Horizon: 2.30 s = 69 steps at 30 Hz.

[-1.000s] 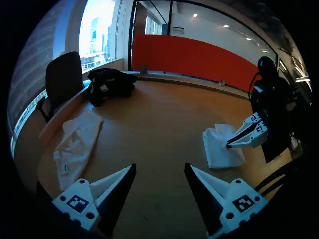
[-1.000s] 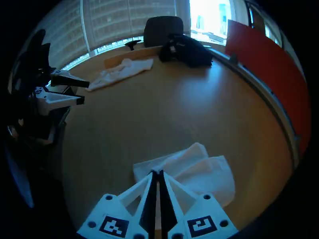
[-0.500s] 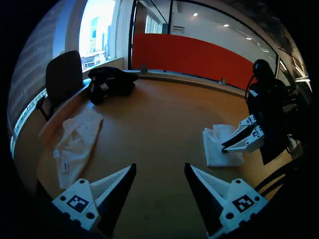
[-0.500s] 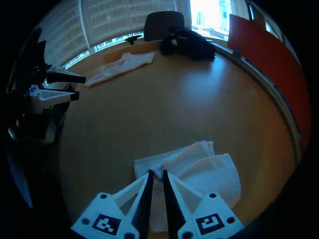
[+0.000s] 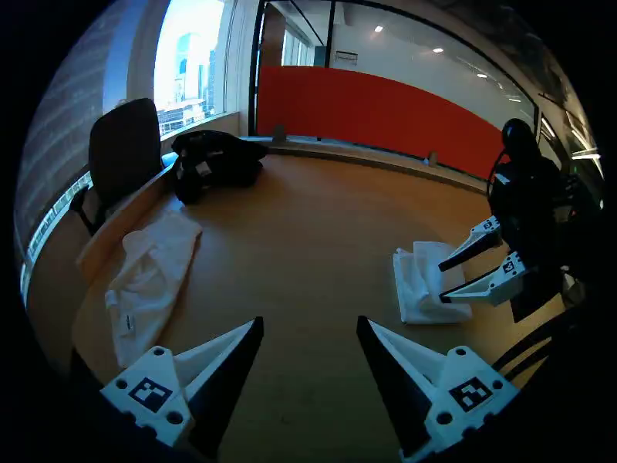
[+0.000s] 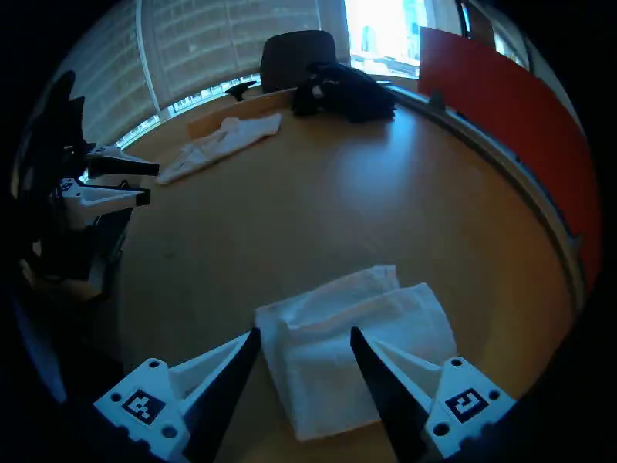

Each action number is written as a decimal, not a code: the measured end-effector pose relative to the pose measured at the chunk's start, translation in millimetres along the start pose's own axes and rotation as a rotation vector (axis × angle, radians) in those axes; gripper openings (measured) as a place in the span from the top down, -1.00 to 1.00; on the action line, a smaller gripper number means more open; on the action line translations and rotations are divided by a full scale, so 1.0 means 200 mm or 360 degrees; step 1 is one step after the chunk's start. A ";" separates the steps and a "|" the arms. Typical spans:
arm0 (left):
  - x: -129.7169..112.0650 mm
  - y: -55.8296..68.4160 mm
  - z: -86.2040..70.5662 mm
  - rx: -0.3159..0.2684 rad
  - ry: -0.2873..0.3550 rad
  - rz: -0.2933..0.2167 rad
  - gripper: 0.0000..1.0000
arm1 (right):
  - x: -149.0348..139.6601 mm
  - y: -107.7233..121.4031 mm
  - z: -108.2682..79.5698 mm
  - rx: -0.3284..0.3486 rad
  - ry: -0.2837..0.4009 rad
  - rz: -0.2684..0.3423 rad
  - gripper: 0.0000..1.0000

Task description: Fold towel

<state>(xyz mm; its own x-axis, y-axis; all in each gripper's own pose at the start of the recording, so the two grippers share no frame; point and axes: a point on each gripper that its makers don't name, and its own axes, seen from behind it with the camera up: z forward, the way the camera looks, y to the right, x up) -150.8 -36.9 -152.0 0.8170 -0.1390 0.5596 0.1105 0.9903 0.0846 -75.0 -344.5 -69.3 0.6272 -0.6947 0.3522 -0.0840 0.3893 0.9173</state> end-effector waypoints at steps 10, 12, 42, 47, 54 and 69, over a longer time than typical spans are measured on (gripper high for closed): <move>0.01 0.00 0.00 -0.0009 0.0005 0.0016 -0.79 | -0.10 0.02 -0.07 -0.0080 0.0017 0.0101 -0.79; 0.01 0.00 0.00 -0.0011 0.0007 0.0022 -0.79 | -0.13 0.02 -0.09 -0.0099 0.0012 0.0118 -0.79; 0.00 0.03 0.00 -0.0030 -0.0001 0.0043 -0.79 | -0.53 -0.02 -0.10 -0.0265 -0.0119 0.0329 -0.77; 0.00 0.03 0.00 -0.0032 -0.0001 0.0044 -0.78 | -0.55 -0.02 -0.09 -0.0290 -0.0120 0.0355 -0.55; 0.01 0.03 0.00 -0.0033 0.0001 0.0044 -0.79 | -0.56 -0.01 -0.08 -0.0314 -0.0112 0.0401 -0.05; -0.01 0.02 -0.01 -0.0032 -0.0005 0.0038 -0.79 | -0.57 0.02 -0.10 -0.0360 -0.0116 0.0405 0.59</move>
<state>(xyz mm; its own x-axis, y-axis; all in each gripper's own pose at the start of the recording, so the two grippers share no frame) -151.4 -32.3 -154.0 0.8177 -0.1154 0.5640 0.1025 0.9932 0.0547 -132.5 -251.4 -108.6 0.5507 -0.5962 0.5842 -0.0515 0.6742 0.7367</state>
